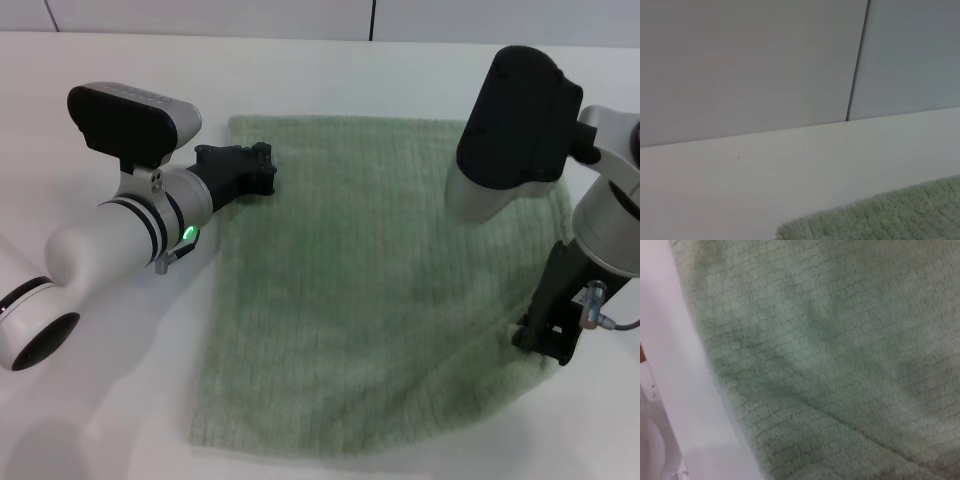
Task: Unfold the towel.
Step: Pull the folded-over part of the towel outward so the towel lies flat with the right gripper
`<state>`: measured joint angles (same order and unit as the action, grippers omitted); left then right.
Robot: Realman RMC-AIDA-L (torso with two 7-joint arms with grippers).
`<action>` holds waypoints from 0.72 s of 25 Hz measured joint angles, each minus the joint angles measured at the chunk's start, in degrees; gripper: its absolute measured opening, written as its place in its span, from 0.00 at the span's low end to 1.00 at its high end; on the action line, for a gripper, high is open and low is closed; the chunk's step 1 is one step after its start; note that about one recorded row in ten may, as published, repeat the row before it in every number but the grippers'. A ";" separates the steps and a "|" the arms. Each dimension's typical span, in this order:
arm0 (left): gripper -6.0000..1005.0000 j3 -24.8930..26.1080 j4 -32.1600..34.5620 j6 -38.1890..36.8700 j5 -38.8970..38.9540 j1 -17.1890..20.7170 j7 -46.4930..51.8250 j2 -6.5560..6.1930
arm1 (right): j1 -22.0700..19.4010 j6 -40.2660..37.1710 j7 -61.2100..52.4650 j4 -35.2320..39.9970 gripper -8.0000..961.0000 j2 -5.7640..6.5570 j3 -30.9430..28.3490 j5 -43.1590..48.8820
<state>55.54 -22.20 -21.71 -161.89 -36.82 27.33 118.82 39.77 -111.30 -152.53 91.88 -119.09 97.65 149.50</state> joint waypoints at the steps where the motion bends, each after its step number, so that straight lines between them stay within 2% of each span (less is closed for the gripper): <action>1: 0.00 0.00 0.00 0.00 0.00 0.00 0.00 0.00 | 0.00 0.00 0.00 0.00 0.13 0.00 0.00 0.00; 9: 0.00 0.05 -0.04 0.00 0.00 -0.05 0.00 0.00 | 0.83 0.23 0.76 -0.61 0.14 0.00 0.64 0.01; 12: 0.00 0.21 -0.04 0.00 0.00 -0.08 0.00 -0.04 | 0.93 0.30 0.99 -0.19 0.38 0.00 0.60 0.01; 18: 0.00 0.31 -0.04 0.00 0.00 -0.15 0.00 -0.07 | 1.17 1.02 1.10 0.59 0.41 0.04 -0.03 0.21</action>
<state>55.85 -22.24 -21.71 -161.89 -36.97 27.33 118.76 40.93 -110.29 -151.43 92.47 -119.05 97.62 149.71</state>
